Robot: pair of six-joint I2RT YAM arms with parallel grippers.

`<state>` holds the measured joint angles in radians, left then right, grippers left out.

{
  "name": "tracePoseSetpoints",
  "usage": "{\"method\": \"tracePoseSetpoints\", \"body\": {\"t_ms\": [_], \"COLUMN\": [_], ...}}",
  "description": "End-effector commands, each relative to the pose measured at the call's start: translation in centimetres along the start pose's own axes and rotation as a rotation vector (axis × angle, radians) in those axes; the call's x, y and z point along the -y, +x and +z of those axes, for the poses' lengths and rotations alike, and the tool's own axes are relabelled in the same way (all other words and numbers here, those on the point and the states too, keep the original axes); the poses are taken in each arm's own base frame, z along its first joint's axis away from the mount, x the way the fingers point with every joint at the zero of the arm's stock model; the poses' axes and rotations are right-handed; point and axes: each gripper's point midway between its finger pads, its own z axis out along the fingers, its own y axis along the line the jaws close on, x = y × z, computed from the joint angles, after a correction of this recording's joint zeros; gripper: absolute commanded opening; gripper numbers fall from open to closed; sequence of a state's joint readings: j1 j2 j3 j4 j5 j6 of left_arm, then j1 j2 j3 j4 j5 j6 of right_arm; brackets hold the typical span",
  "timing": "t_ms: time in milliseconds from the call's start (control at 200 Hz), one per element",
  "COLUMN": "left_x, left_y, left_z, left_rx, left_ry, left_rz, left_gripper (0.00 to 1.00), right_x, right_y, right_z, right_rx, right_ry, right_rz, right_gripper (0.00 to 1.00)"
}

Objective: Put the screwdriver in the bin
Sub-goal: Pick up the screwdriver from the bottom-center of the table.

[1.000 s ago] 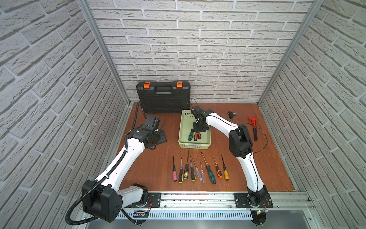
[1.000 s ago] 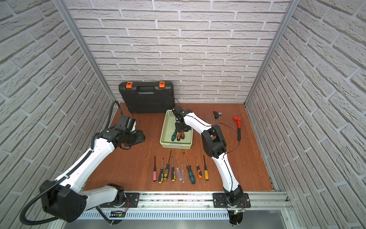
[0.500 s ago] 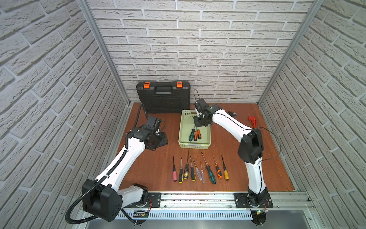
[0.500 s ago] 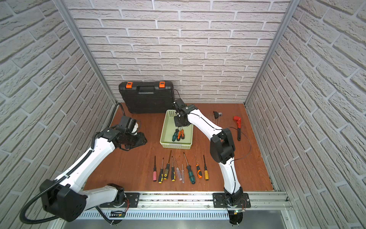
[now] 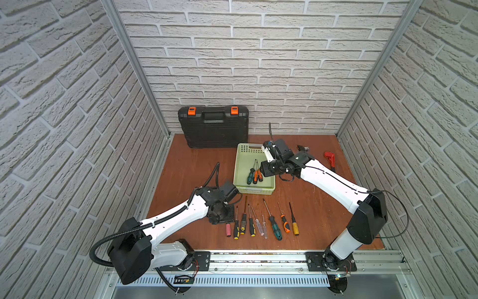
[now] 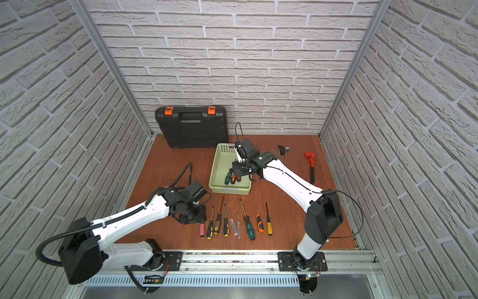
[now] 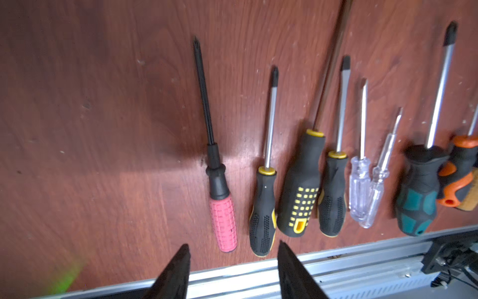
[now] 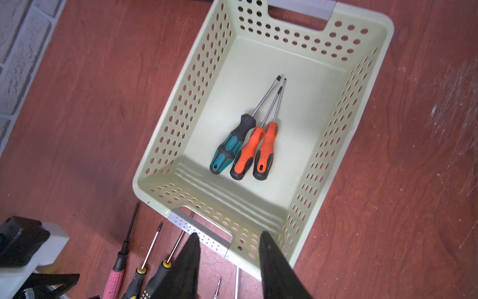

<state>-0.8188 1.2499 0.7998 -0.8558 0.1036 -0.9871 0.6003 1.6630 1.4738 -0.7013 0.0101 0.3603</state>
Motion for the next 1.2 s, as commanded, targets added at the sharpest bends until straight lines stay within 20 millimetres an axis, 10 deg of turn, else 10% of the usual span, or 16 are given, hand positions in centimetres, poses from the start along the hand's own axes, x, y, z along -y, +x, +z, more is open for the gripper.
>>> {"method": "tracePoseSetpoints", "body": {"t_ms": [0,875,1195], "left_x": [0.9,-2.1,-2.7], "left_y": [0.4,1.2,-0.4], "left_z": [1.6,6.8,2.2], "left_rx": [-0.006,-0.076,0.028], "left_ry": [0.011,-0.104,-0.142], "left_rz": [-0.021,-0.036,-0.032], "left_gripper": [0.55,0.29,0.08], "right_x": [-0.8,-1.2,-1.5], "right_y": [-0.8,0.4,-0.1], "right_z": [0.4,1.4,1.2], "right_rx": [0.028,-0.022,-0.014], "right_ry": [-0.041,-0.070,-0.082], "right_rz": [0.013,0.024,0.029], "right_gripper": [0.39,0.35,0.34]}}
